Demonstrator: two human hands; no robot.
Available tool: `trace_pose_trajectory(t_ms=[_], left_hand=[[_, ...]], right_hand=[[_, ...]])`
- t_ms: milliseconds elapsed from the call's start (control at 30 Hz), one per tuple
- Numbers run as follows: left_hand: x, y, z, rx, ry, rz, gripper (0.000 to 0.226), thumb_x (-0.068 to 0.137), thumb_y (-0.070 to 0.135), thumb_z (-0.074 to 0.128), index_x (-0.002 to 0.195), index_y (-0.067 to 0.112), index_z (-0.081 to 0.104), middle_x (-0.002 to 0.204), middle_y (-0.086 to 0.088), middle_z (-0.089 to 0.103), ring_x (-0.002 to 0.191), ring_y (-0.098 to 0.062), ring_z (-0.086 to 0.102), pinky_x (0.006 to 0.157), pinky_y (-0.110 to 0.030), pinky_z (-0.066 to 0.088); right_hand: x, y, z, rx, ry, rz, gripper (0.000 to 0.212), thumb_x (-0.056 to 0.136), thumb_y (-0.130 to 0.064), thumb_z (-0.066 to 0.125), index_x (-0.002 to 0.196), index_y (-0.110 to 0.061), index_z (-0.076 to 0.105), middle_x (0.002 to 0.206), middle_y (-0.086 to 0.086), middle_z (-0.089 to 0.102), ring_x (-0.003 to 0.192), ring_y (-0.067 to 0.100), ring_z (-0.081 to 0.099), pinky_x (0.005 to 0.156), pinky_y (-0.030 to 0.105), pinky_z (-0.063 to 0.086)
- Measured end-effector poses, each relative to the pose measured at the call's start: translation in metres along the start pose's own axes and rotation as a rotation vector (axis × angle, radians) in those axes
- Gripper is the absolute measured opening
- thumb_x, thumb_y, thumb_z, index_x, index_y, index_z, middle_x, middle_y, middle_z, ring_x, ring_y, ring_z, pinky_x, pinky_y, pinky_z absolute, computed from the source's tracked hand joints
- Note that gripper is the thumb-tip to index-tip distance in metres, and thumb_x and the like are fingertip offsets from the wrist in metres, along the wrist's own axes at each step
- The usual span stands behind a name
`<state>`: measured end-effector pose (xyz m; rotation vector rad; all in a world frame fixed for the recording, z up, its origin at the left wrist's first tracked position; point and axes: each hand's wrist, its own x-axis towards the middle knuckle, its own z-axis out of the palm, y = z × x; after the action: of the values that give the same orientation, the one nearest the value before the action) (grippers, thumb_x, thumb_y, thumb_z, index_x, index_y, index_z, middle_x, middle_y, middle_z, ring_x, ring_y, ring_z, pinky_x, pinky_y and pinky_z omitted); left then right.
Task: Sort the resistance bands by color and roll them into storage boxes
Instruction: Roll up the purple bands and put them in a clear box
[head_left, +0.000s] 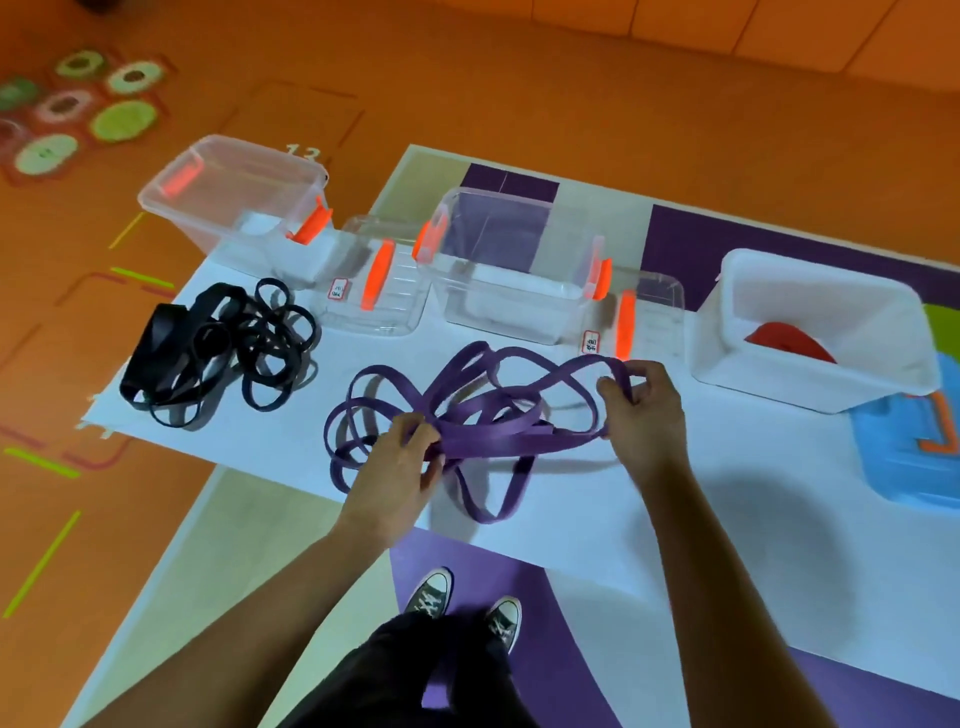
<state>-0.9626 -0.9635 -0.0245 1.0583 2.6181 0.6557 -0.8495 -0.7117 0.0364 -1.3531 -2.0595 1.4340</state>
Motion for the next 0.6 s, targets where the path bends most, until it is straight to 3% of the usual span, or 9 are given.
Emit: trace_pose_trajectory(t_ms=[67, 133, 267, 400, 533, 600], left_hand=[[0.01, 0.015, -0.011, -0.053, 0.024, 0.062, 0.013, 0.098, 0.014, 0.061, 0.11, 0.011, 0.059, 0.122, -0.008, 0.052, 0.089, -0.024, 0.062, 0.081, -0.035, 0.057], [0.02, 0.028, -0.025, -0.135, 0.041, 0.125, 0.014, 0.099, 0.015, 0.061, 0.113, 0.013, 0.06, 0.119, -0.005, 0.054, 0.093, -0.023, 0.059, 0.085, -0.037, 0.056], [0.043, 0.068, -0.071, -0.442, 0.028, 0.163, 0.013, 0.101, 0.021, 0.061, 0.113, 0.021, 0.064, 0.111, 0.004, 0.055, 0.099, -0.009, 0.06, 0.086, -0.018, 0.052], [0.068, 0.113, -0.107, -0.559, -0.038, 0.281, 0.022, 0.098, 0.007, 0.061, 0.11, 0.023, 0.067, 0.11, 0.001, 0.059, 0.097, -0.008, 0.067, 0.092, -0.019, 0.051], [0.08, 0.124, -0.131, -0.602, -0.087, 0.34, 0.026, 0.096, 0.001, 0.062, 0.107, 0.023, 0.07, 0.107, -0.004, 0.063, 0.085, -0.017, 0.073, 0.084, -0.034, 0.058], [0.081, 0.123, -0.135, -0.591, -0.118, 0.36, 0.025, 0.094, 0.001, 0.064, 0.106, 0.022, 0.072, 0.105, -0.002, 0.067, 0.087, -0.014, 0.071, 0.082, -0.032, 0.057]], right_hand=[[0.0, -0.012, -0.016, 0.006, 0.054, -0.011, 0.013, 0.095, -0.032, 0.064, 0.106, -0.03, 0.057, 0.08, 0.009, 0.067, 0.068, 0.021, 0.061, 0.076, 0.045, 0.058], [-0.004, -0.028, -0.031, 0.015, 0.033, -0.072, 0.01, 0.096, -0.029, 0.065, 0.105, -0.031, 0.062, 0.082, 0.006, 0.069, 0.066, 0.015, 0.058, 0.071, 0.037, 0.053], [-0.022, -0.055, -0.05, -0.016, -0.286, -0.184, 0.021, 0.097, -0.025, 0.067, 0.118, -0.03, 0.068, 0.077, -0.021, 0.065, 0.066, -0.005, 0.061, 0.071, 0.019, 0.045], [-0.04, -0.074, -0.041, 0.133, -0.559, -0.198, 0.053, 0.092, -0.019, 0.075, 0.139, -0.034, 0.054, 0.118, -0.014, 0.069, 0.092, 0.006, 0.072, 0.075, 0.02, 0.054], [-0.041, -0.089, -0.032, 0.136, -0.554, -0.279, 0.084, 0.076, -0.014, 0.08, 0.146, -0.039, 0.041, 0.117, 0.004, 0.067, 0.085, 0.013, 0.07, 0.073, 0.026, 0.056], [-0.038, -0.093, -0.029, 0.097, -0.558, -0.301, 0.09, 0.071, -0.01, 0.077, 0.147, -0.04, 0.039, 0.121, 0.003, 0.067, 0.094, 0.018, 0.072, 0.08, 0.033, 0.058]])
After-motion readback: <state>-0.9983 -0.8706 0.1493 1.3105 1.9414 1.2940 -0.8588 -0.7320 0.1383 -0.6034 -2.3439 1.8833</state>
